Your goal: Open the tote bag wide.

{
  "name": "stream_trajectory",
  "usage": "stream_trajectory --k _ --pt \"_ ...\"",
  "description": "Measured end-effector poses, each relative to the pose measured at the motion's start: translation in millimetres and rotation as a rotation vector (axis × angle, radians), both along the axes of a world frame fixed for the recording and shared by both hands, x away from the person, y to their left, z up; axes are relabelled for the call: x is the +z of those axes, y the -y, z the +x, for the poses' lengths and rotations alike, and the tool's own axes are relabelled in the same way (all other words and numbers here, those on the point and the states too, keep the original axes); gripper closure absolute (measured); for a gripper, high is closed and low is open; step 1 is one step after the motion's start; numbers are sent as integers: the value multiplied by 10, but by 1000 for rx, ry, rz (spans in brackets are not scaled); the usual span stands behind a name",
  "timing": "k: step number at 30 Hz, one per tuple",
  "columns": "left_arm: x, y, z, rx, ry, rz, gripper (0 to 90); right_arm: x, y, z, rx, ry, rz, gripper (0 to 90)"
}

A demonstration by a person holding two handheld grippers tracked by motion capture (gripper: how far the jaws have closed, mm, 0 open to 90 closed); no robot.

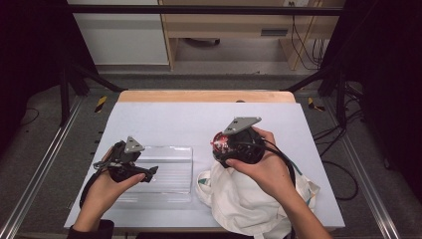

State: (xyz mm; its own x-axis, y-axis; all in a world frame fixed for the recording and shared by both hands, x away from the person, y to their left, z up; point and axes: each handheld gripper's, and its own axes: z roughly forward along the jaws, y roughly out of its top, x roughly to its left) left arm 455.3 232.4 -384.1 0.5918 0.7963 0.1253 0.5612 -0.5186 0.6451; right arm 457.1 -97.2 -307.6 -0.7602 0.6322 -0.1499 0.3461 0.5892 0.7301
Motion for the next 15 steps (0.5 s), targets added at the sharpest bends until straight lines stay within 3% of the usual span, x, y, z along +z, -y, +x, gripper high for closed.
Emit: stream_trajectory --k 15 --pt "22 -68 -20 4 8 -4 89 -75 -430 156 56 -21 12 260"
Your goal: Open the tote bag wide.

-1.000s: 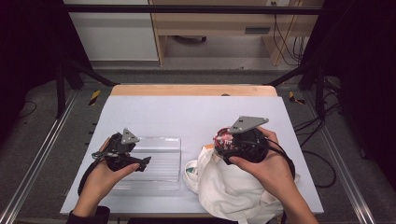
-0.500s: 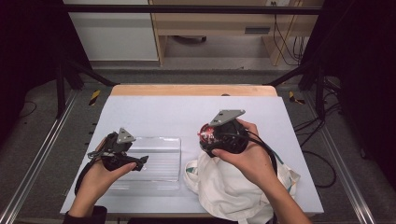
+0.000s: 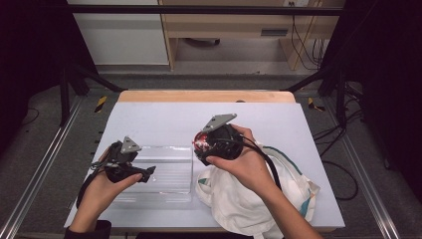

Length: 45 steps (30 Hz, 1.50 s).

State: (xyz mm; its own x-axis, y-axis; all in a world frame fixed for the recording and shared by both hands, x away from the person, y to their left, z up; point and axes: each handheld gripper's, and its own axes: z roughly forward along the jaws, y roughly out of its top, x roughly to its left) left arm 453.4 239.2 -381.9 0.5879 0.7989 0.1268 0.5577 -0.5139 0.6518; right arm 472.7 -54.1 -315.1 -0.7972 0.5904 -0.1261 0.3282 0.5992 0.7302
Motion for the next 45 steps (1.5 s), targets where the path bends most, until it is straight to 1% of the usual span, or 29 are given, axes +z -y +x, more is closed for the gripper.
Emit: stream_trajectory --k 3,5,8,13,16,19,21,24,27,31,34,36,39,41,45 --pt "3 -20 2 5 -3 1 88 -20 -51 29 11 -6 -10 260" --pt "3 -34 2 9 -3 4 88 -33 -92 32 15 -6 -6 260" --pt "3 -49 3 13 -3 13 88 -50 -150 26 26 -3 -12 260" --pt "0 -69 5 13 -3 11 87 -76 -215 31 36 -1 -12 260" --pt "1 -89 6 15 -4 5 85 -79 -246 23 46 12 1 260" --pt "6 -110 5 17 -2 8 84 -78 -291 17 56 12 5 260" --pt "11 -125 4 16 -5 4 84 -83 -323 21 63 8 6 260" --pt "16 -161 5 22 1 -6 84 -91 -362 41 69 4 1 260" --pt "30 -195 5 26 3 -6 83 -114 -396 78 70 -1 7 260" --pt "32 -220 10 31 4 -8 80 -157 -448 116 78 -11 3 260" --pt "42 -238 9 35 7 -13 80 -180 -473 132 85 -20 16 261" --pt "46 -243 4 38 11 -18 80 -192 -492 138 88 -21 25 260" --pt "52 -245 0 27 14 -20 78 -216 -528 146 97 -19 22 260" --pt "44 -243 4 28 15 -18 77 -234 -557 147 99 -21 14 260" --pt "40 -243 8 28 7 -15 77 -262 -600 155 101 -27 21 260"
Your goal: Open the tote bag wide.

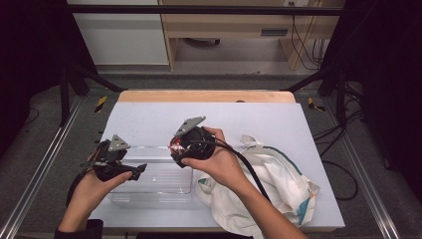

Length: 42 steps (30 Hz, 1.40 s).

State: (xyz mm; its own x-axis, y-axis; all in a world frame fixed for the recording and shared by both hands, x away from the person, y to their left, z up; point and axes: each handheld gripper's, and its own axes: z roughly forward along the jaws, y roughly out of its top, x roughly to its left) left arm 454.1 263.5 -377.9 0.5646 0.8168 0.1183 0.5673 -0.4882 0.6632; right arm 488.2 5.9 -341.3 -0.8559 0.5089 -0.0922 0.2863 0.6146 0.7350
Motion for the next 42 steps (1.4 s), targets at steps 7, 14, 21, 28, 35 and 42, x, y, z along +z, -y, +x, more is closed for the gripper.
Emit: stream_trajectory --k 7,14,21,28,35,42 --pt "-9 -14 8 5 1 1 77 -78 -26 9 21 -13 0 260" --pt "-14 -3 9 3 -2 5 77 -146 -72 -12 42 -18 -15 260" --pt "-18 14 10 -4 -3 11 77 -199 -114 -14 56 -21 -16 260" --pt "-29 18 15 -10 -10 6 75 -258 -123 -5 63 -32 -15 260" --pt "-37 17 17 -6 -14 5 75 -319 -118 5 67 -48 -15 260" --pt "-42 38 19 -13 -17 9 75 -426 -102 26 56 -70 -17 260"
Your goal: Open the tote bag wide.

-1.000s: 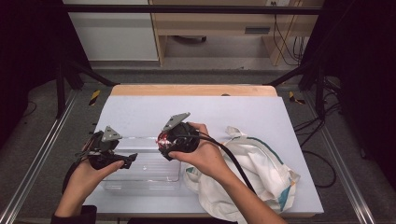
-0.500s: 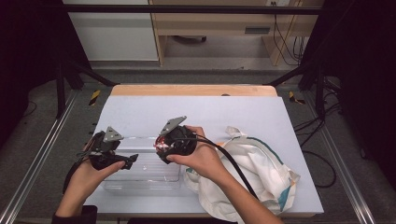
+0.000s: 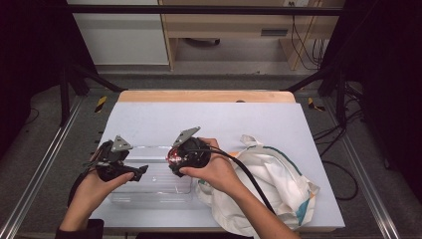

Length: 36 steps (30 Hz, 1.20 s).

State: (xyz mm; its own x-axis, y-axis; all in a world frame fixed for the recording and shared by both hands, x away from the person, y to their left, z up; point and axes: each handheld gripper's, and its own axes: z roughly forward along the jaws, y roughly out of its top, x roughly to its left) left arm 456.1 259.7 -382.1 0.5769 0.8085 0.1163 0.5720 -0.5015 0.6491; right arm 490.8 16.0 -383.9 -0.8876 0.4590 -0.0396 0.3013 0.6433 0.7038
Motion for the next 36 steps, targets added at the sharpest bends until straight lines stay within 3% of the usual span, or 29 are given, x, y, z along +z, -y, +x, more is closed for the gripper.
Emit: stream_trajectory --k 36 --pt "24 -15 -14 -13 4 -14 74 -267 -62 55 -5 -29 -54 260"
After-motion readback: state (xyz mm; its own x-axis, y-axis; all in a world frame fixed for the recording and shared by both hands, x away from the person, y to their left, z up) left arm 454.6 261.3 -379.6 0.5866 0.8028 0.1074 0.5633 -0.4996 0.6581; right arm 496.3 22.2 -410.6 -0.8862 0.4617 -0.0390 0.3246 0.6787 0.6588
